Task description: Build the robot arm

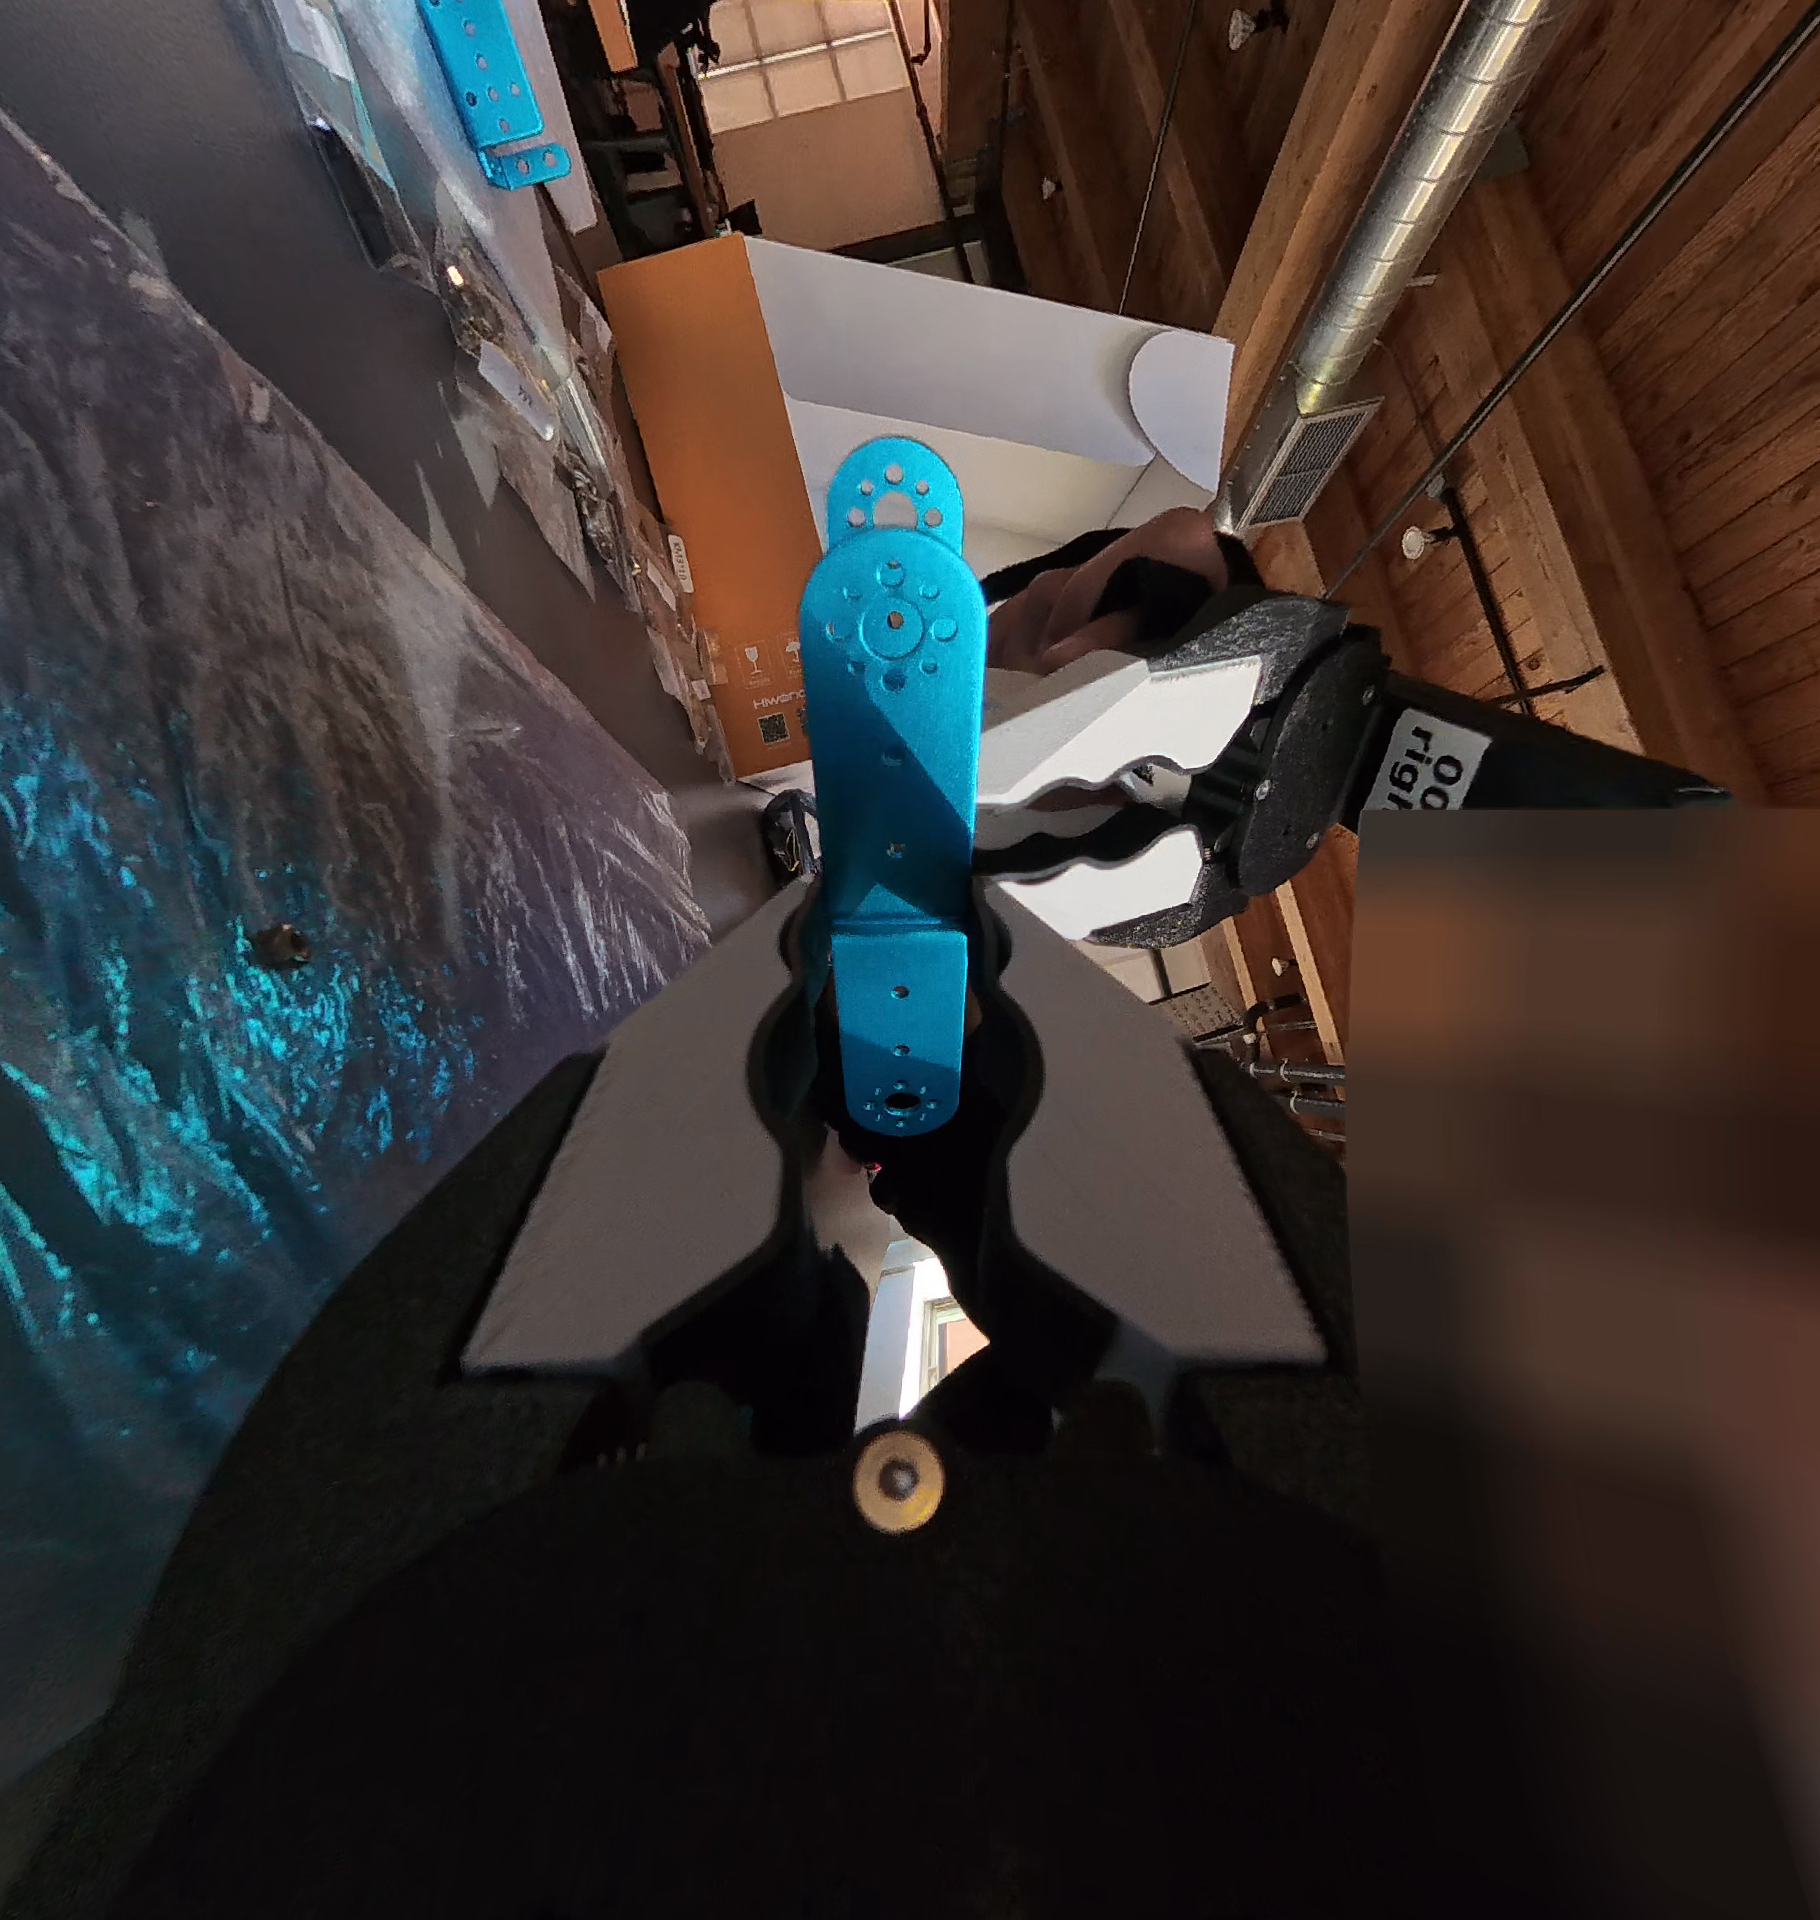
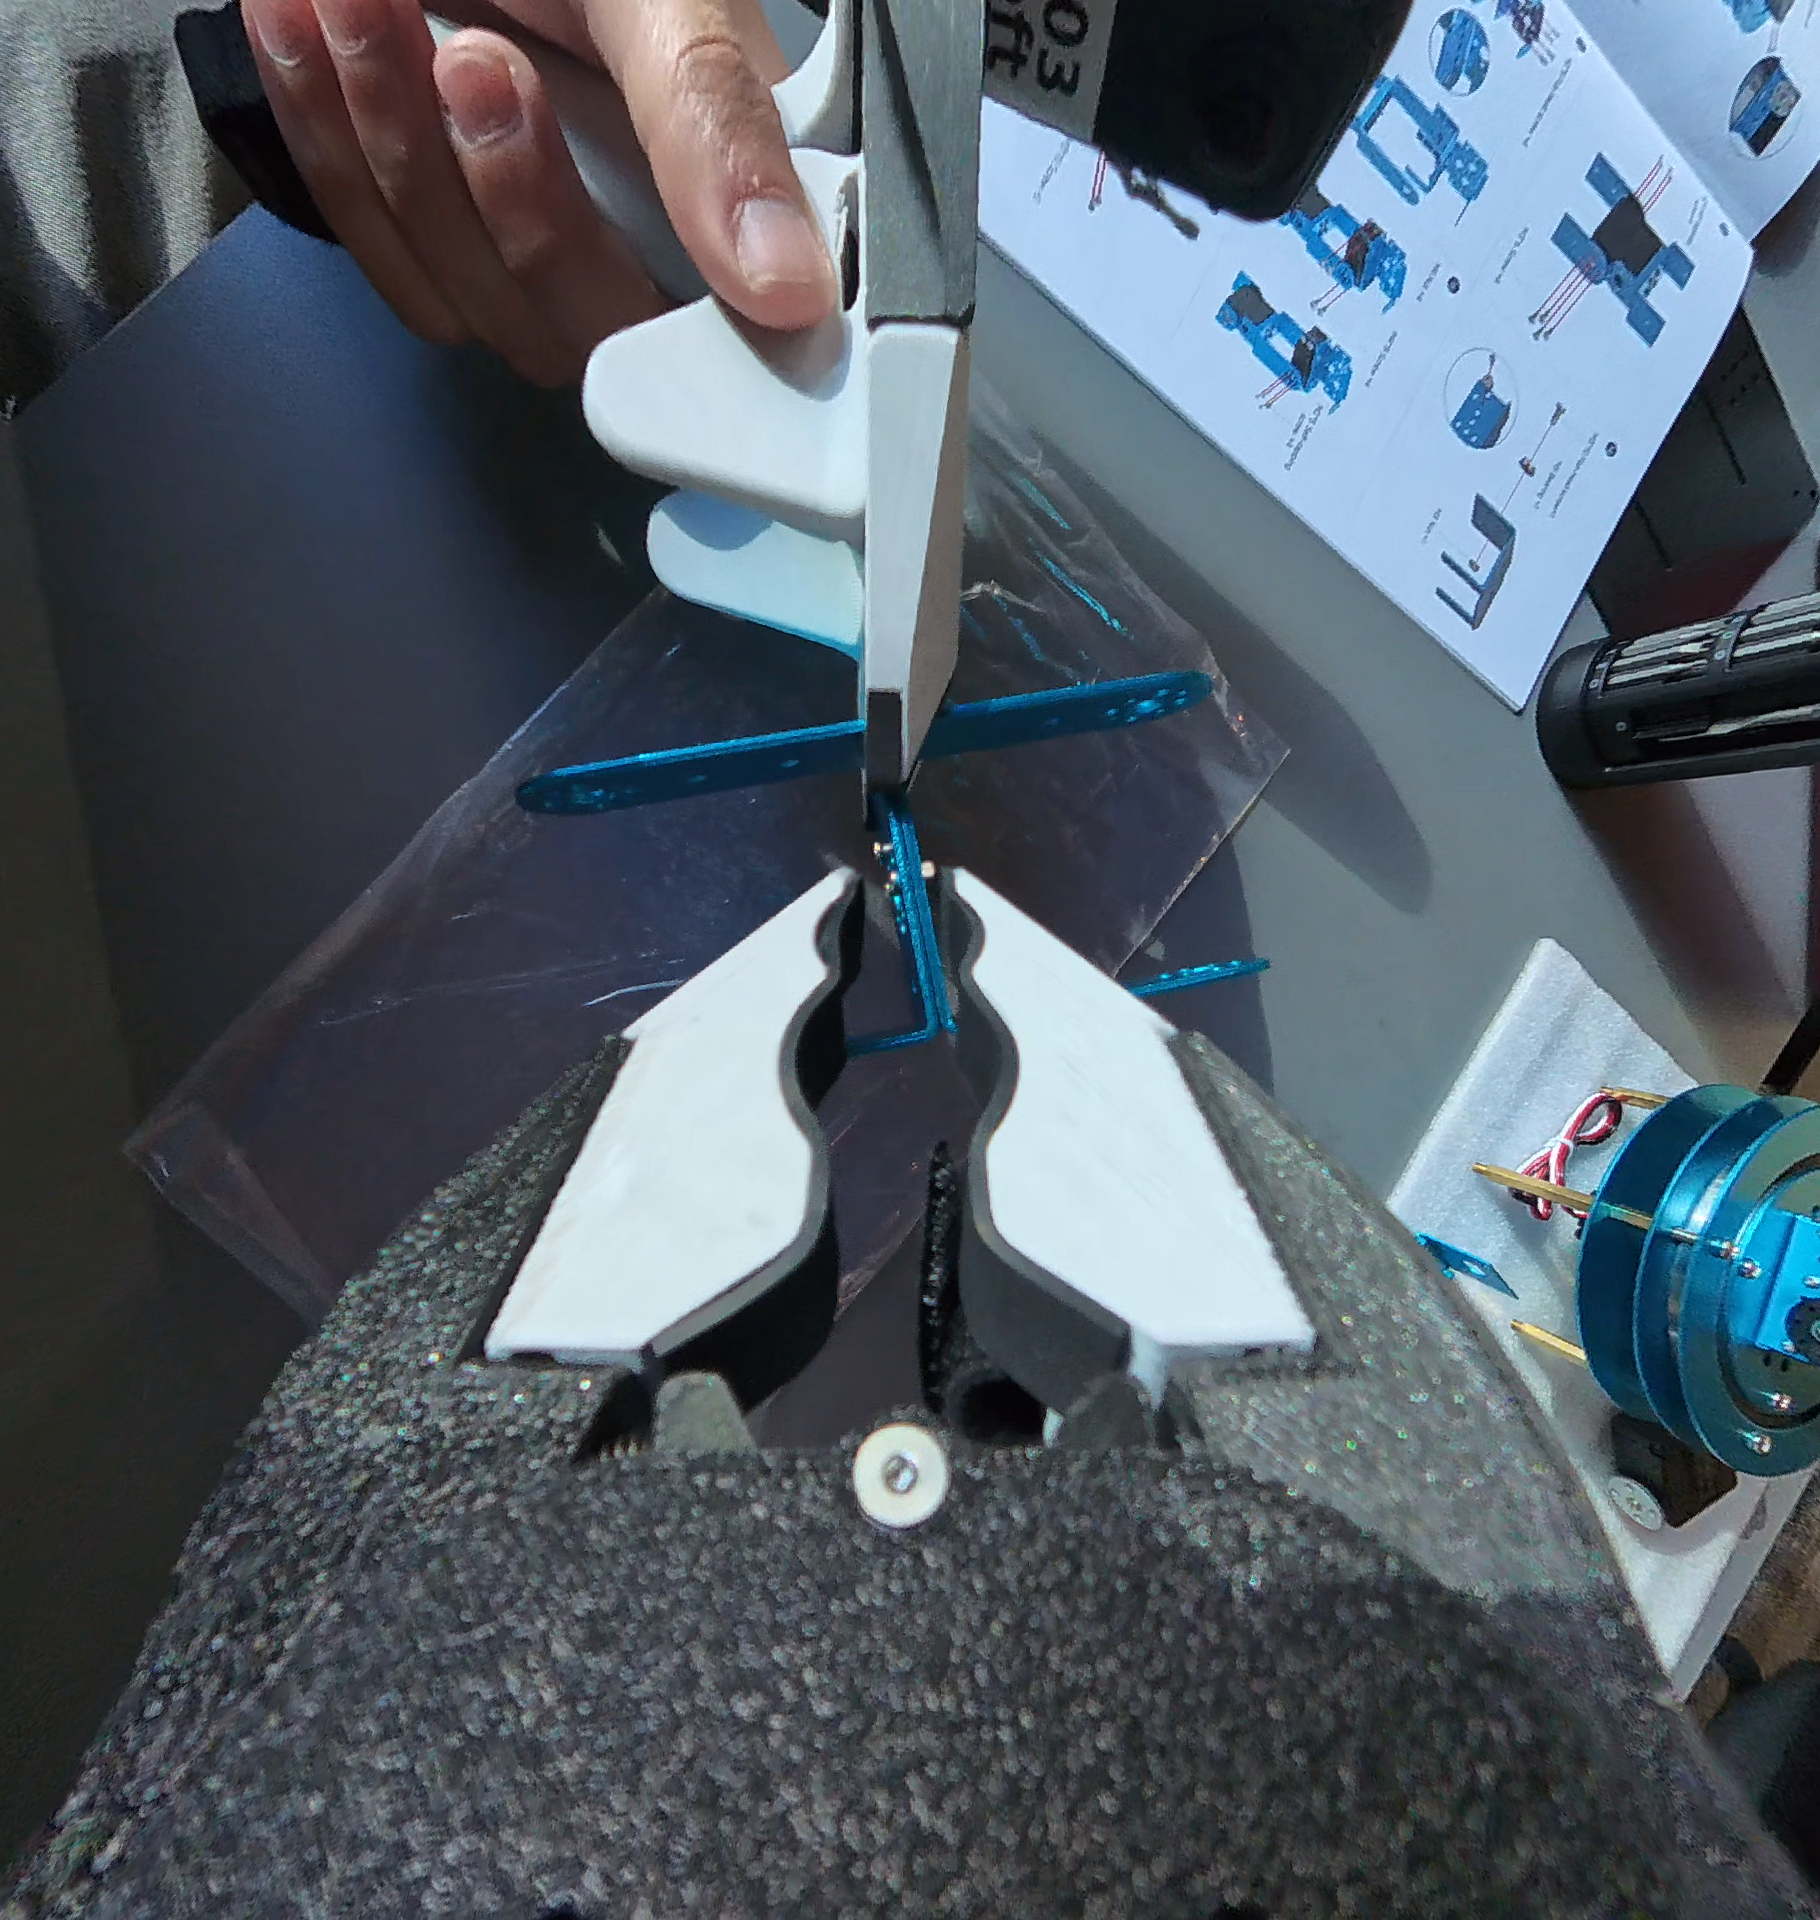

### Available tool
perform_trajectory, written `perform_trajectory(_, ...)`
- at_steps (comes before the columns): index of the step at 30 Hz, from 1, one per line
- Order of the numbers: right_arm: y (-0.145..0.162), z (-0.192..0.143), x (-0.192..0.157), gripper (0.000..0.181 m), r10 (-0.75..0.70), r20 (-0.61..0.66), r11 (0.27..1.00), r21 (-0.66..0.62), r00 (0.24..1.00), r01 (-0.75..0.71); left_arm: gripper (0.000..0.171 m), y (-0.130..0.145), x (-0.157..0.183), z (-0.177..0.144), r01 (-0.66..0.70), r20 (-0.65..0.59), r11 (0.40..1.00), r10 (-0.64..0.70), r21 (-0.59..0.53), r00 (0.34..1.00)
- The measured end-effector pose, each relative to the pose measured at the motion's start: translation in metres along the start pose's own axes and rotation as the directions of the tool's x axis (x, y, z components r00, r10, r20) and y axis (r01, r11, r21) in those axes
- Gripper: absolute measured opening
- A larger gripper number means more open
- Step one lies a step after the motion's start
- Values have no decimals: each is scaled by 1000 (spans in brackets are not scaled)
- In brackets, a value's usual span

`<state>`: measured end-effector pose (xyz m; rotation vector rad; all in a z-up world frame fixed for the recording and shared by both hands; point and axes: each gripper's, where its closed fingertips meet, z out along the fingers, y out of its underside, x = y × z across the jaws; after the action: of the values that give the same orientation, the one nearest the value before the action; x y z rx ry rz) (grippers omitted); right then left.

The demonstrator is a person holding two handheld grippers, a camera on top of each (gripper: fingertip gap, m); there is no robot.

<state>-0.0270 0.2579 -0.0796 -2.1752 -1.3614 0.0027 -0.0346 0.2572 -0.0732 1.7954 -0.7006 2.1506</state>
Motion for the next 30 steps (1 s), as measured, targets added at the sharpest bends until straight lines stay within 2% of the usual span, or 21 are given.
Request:
perform_trajectory(5, -1, 1, 1, 21, 24, 6, 1000, 11, 1000, -24, 24, -1, 1, 1, -12, 5, 1000, 12, 0, 1000)
perform_trajectory(10, -4, -3, 1, 9, 32, 14, 998, 44, 999, -32, 24, 0, 2, 2, -10, -2, 1000, 10, 3, 1000)
perform_trajectory(16, -5, -1, 1, 8, 10, 3, 999, 35, 1000, -10, 24, 1, 1, 0, -27, 2, 1000, 27, 4, 1000)
perform_trajectory(18, -9, -4, 3, 8, -56, -58, 998, 38, 997, 58, 24, 0, 6, -2, -94, 12, 996, 93, 14, 996)
perform_trajectory(21, -20, -14, 5, 8, -156, -175, 984, 52, 972, 168, 24, -1, 21, -5, -263, 42, 964, 262, 32, 964)
perform_trajectory(26, -31, -22, 7, 7, -271, -318, 958, 8, 909, 288, 24, -1, 33, -9, -507, 194, 861, 492, 34, 849)
perform_trajectory(30, -35, -22, 9, 7, -347, -384, 933, -44, 856, 358, 24, -1, 36, -12, -575, 248, 818, 551, 30, 797)
